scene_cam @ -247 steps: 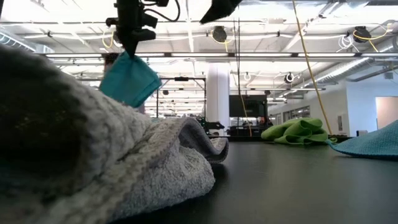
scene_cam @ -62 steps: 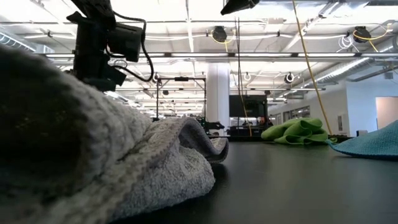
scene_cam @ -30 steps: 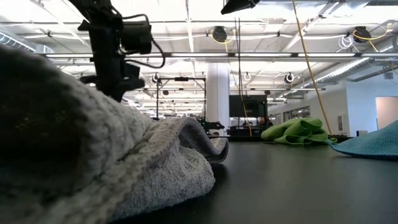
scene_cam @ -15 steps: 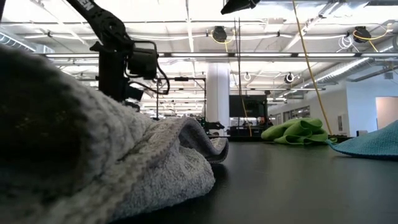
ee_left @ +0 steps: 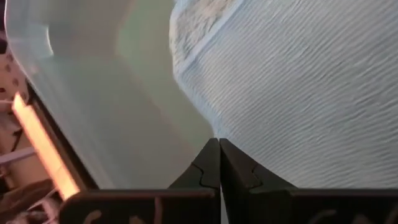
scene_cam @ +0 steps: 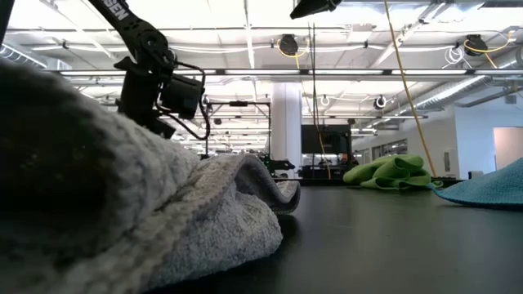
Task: Fold microfiber towels
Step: Adjust the blue microfiber towel in the bin, then fold the blue microfiber towel
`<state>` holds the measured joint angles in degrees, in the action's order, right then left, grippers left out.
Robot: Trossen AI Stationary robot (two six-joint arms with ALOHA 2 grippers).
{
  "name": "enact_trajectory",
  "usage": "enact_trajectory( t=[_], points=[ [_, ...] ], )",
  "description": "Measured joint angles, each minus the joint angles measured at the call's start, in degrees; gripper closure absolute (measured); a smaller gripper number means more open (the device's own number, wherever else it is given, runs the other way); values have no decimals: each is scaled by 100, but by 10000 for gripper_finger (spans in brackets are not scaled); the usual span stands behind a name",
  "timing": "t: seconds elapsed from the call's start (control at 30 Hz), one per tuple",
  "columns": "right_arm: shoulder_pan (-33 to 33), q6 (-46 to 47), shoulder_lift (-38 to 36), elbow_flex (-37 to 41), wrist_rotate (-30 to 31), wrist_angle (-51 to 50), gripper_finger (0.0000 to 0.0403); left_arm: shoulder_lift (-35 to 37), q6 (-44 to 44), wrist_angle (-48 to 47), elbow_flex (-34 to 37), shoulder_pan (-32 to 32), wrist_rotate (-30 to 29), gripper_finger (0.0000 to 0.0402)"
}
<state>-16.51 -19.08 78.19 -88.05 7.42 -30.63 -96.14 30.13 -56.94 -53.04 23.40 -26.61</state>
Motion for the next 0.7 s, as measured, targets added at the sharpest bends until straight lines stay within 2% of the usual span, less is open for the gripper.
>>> enact_trajectory(
  t=[0.17,0.27,0.4,0.53,0.6,0.7],
  points=[
    [0,-2,1,0,0,0,403,172,106,62,-97,-42,-36,401],
    [0,-2,0,0,0,0,403,442,-56,449,-184,-55,-40,401],
    [0,-2,0,0,0,0,403,781,-713,997,-203,63,500,401],
    [0,-2,0,0,0,-2,403,805,-1293,1086,-199,329,1180,401],
    [0,-2,0,0,0,-2,403,761,-1375,1062,-176,429,1300,401],
    [0,-2,0,0,0,-2,403,713,-1275,960,-144,507,1097,401]
  ],
)
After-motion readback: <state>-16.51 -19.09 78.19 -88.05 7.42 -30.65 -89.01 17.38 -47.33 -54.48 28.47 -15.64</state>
